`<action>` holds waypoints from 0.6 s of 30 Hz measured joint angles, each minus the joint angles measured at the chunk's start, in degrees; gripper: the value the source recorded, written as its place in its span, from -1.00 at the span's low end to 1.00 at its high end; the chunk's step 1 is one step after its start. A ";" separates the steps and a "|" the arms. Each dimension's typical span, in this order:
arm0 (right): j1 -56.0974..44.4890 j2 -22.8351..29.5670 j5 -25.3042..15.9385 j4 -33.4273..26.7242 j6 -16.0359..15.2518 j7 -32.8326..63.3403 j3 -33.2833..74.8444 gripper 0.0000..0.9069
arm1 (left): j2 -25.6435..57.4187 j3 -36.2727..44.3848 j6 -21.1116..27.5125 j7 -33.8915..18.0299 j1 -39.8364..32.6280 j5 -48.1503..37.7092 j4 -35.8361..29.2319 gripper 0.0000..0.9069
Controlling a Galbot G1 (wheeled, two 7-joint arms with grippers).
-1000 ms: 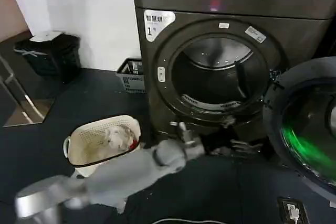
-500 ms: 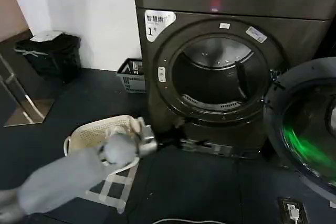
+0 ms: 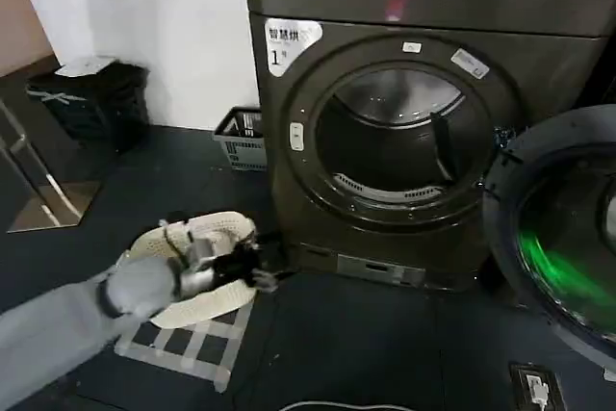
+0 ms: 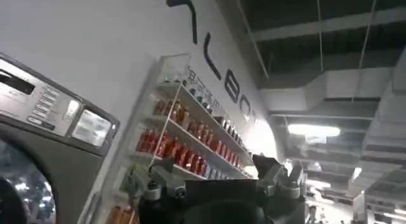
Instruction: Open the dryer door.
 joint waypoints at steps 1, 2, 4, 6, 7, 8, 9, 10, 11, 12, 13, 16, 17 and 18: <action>0.19 0.04 -0.26 0.01 0.14 -0.08 -0.10 1.00 | 1.04 -0.66 0.25 0.23 0.70 0.15 -0.13 1.00; 0.41 0.09 -0.38 0.12 0.23 -0.13 -0.19 1.00 | 2.18 -1.37 0.52 0.35 1.55 0.37 -0.40 1.00; 0.86 0.16 -0.44 0.46 0.25 -0.33 -0.38 1.00 | 4.19 -2.73 1.00 0.92 3.04 0.94 -0.86 1.00; 1.27 0.18 -0.44 0.84 0.28 -0.48 -0.79 1.00 | 6.00 -4.67 1.68 1.60 4.92 1.52 -1.29 1.00; 1.41 0.20 -0.44 0.90 0.29 -0.55 -0.97 1.00 | 6.88 -5.78 2.29 1.62 5.94 1.90 -1.47 1.00; 1.55 0.25 -0.44 0.93 0.33 -0.58 -1.17 1.00 | 7.72 -6.87 3.16 1.40 6.91 2.37 -1.60 1.00; 1.73 0.29 -0.44 0.96 0.36 -0.58 -1.35 1.00 | 8.54 -8.01 3.92 1.31 7.97 2.96 -1.81 1.00; 1.86 0.37 -0.43 1.05 0.37 -0.58 -1.49 1.00 | 9.52 -9.45 4.74 1.77 9.27 3.32 -2.13 1.00; 1.98 0.49 -0.42 1.14 0.37 -0.59 -1.64 1.00 | 10.36 -10.76 5.16 2.33 10.47 3.48 -2.39 1.00; 2.16 0.61 -0.41 1.29 0.37 -0.65 -1.81 1.00 | 11.21 -12.13 5.38 2.88 11.72 3.96 -2.58 1.00; 2.31 0.70 -0.40 1.45 0.37 -0.70 -1.94 1.00 | 12.20 -13.63 5.35 3.56 13.02 4.95 -2.59 1.00; 2.54 0.91 -0.35 1.87 0.35 -0.90 -2.30 1.00 | 14.36 -16.55 5.32 4.41 15.40 6.12 -1.94 1.00; 2.54 0.93 -0.32 1.94 0.35 -1.00 -2.39 1.00 | 14.91 -17.27 5.29 4.66 15.94 6.37 -1.63 1.00; 2.50 0.93 -0.31 1.94 0.35 -1.16 -2.40 1.00 | 15.29 -17.87 5.15 5.07 16.38 6.89 -1.40 1.00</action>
